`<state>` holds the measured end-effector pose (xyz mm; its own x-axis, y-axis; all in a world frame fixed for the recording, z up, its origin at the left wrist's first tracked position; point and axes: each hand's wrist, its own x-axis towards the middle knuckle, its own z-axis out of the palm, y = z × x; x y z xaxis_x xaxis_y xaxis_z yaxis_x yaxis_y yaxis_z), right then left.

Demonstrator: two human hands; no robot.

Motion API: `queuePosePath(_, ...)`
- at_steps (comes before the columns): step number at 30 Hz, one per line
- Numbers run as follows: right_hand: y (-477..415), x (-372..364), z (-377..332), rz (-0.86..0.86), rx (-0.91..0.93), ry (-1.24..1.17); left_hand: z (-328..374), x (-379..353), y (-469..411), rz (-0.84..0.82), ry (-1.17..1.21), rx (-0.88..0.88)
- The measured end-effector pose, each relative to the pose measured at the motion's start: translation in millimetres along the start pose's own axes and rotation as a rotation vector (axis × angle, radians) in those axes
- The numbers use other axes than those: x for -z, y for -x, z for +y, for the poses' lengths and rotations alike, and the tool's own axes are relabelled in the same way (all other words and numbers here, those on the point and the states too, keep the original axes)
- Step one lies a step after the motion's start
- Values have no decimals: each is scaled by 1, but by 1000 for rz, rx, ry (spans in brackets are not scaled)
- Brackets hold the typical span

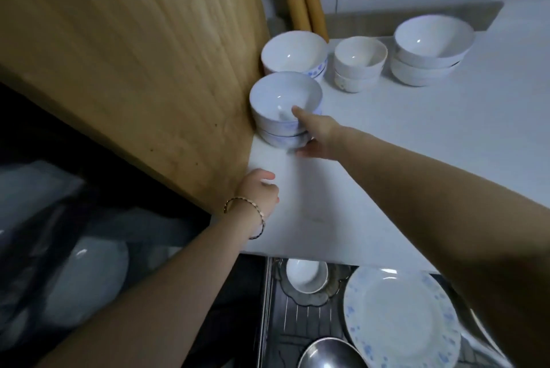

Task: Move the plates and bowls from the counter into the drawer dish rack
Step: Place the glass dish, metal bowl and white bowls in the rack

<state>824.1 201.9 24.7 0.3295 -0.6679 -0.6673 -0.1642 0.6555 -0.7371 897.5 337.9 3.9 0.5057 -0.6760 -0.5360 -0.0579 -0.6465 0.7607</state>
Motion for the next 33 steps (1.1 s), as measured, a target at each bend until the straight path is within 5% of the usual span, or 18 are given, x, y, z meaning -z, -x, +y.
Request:
queuePosePath(5, -5, -2, 9, 76, 74, -49, -12, 10, -3, -13, 73, 23)
queuePosePath(11, 50, 50, 51, 78, 42, 91, 4, 11, 25, -82, 443, 132)
queuePosePath(18, 155, 112, 103, -19, -21, 347, -12, -14, 98, -413, 107, 187)
queuePosePath(26, 234, 145, 184, -197, 7, 566, -81, -41, 185, -354, 69, 151)
queuePosePath(33, 208, 133, 299, -232, -181, 624, -191, -71, 181, -266, -21, 390)
